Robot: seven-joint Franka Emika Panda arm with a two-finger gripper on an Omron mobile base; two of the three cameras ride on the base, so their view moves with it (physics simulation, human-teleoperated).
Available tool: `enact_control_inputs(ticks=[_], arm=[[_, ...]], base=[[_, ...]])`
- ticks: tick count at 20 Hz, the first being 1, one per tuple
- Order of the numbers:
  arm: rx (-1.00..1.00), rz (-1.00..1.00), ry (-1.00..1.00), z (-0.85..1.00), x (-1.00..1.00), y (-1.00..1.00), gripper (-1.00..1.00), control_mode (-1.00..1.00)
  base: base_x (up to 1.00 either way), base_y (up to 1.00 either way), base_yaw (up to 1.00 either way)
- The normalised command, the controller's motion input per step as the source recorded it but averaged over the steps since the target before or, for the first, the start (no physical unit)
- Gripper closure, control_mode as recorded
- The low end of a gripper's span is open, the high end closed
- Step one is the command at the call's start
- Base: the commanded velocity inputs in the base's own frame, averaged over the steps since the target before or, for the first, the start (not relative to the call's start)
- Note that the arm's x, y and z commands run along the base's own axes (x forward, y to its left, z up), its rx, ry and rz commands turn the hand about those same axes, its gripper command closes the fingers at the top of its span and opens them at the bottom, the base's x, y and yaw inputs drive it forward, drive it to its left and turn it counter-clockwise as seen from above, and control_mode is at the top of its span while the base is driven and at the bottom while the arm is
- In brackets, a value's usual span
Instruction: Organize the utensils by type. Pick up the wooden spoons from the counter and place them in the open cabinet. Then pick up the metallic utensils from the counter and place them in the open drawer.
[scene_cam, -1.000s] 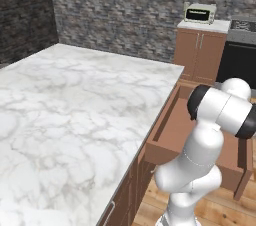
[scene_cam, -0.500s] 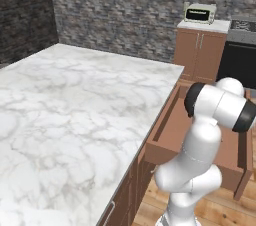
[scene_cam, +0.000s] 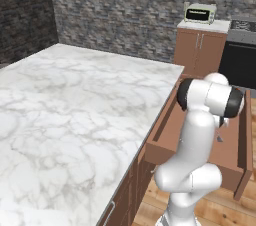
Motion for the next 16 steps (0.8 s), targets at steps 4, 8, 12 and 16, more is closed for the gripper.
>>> enact_control_inputs(ticks=[4, 8, 12, 16], arm=[[0.10, 0.02, 0.12, -0.20, 0.49, -0.61, 1.00, -1.00], [0.17, 0.00, 0.04, -0.33, 0.24, -0.90, 1.00, -1.00], [0.18, 0.00, 0.00, -0.36, 0.10, -0.83, 1.00, -1.00], [0.06, 0.01, 0.00, -0.33, 0.07, -0.17, 1.00, -1.00]], base=[[0.00, 0.00, 0.00], [0.00, 0.00, 0.00], [0.00, 0.00, 0.00], [0.00, 0.00, 0.00]])
